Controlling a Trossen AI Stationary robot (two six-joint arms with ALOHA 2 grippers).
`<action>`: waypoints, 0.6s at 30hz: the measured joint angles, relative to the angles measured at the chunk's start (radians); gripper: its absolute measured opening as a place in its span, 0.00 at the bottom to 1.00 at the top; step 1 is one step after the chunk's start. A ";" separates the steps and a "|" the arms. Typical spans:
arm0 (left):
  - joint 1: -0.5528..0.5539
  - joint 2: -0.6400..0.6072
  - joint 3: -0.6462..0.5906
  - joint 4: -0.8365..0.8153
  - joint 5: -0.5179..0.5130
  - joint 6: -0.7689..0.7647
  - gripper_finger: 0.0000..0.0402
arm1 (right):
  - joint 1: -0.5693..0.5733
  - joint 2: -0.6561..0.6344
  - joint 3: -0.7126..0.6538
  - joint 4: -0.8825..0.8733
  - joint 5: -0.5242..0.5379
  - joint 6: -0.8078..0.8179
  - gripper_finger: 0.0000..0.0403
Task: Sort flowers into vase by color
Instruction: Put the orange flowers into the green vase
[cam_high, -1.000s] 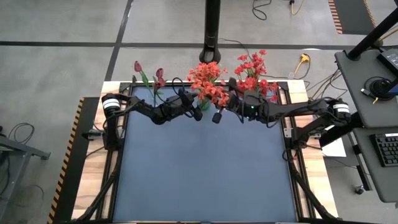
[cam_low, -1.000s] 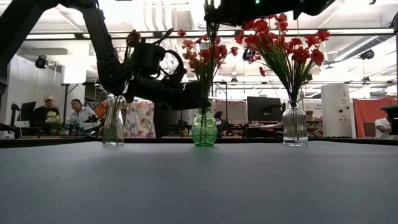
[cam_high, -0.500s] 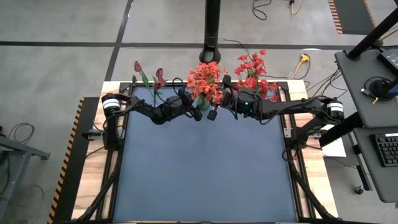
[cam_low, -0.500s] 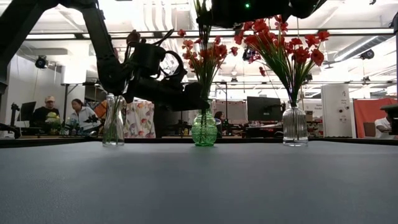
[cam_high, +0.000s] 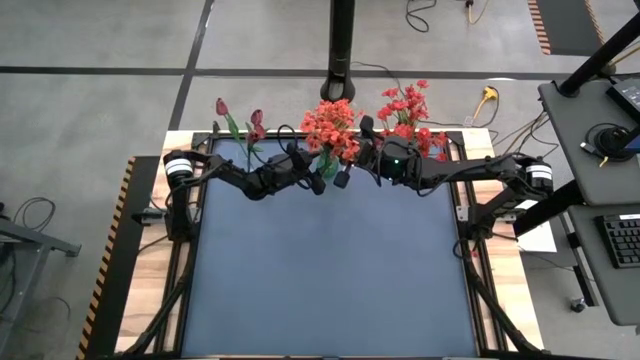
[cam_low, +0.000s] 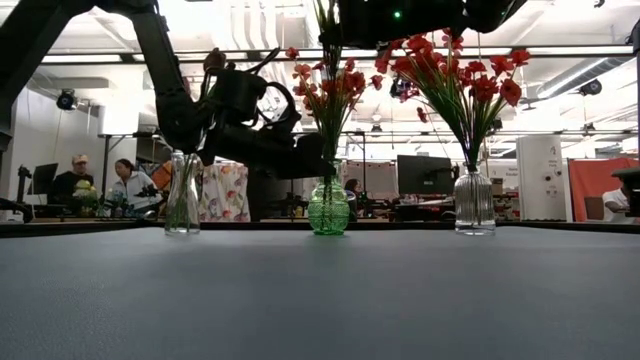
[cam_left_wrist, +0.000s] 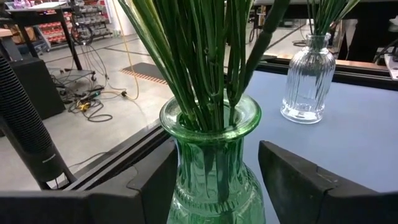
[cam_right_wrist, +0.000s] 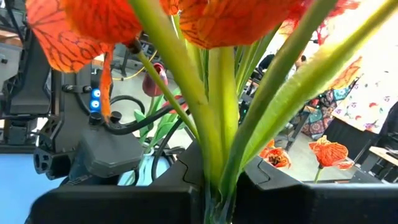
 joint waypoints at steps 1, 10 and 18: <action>0.000 0.000 0.000 0.000 -0.001 -0.003 0.51 | 0.000 0.000 0.000 0.000 0.000 0.000 0.07; 0.002 0.000 0.000 0.006 -0.002 -0.022 0.59 | 0.000 -0.001 0.000 -0.010 -0.001 0.002 0.07; 0.004 0.028 0.019 0.040 0.000 -0.001 0.69 | 0.000 -0.001 0.000 -0.026 -0.002 0.003 0.07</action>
